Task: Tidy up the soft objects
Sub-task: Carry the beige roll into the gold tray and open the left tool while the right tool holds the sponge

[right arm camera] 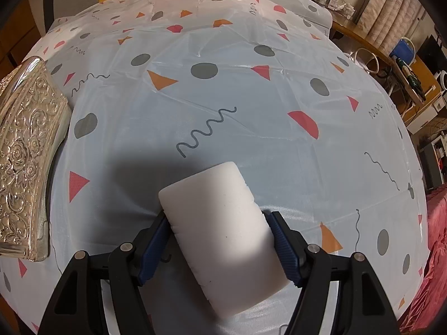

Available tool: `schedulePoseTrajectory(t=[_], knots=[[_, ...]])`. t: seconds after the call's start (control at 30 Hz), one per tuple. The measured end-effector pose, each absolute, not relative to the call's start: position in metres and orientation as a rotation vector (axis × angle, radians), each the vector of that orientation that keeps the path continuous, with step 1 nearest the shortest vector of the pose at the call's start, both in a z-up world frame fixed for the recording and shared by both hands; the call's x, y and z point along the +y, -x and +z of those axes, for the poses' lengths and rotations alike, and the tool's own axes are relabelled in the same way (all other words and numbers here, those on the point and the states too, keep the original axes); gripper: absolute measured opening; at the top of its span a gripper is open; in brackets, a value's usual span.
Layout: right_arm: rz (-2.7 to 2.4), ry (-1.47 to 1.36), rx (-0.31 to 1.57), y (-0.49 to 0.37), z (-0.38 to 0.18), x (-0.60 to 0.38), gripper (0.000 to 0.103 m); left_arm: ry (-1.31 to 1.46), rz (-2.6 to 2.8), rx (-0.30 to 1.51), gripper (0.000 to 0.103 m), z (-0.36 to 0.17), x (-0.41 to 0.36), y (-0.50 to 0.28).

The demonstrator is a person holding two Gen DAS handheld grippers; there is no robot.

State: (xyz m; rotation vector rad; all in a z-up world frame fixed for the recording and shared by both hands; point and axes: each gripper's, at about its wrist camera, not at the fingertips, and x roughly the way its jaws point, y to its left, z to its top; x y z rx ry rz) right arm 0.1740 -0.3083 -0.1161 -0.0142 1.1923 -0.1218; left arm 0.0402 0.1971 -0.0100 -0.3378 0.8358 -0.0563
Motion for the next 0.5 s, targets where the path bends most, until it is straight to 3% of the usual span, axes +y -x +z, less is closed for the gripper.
schedulePoseTrajectory(t=[0.23, 0.4, 0.5], knots=[[-0.122, 0.029, 1.187, -0.173, -0.116, -0.305, 0.071, 0.355, 0.126, 0.908, 0.046, -0.052, 0.242, -0.051], [-0.122, 0.028, 1.186, -0.172, -0.115, -0.304, 0.071, 0.327, 0.162, 0.922, 0.066, -0.062, 0.243, -0.052], [-0.121, 0.029, 1.186, -0.172, -0.115, -0.304, 0.071, 0.323, 0.201, 0.918, 0.072, -0.061, 0.246, -0.051]])
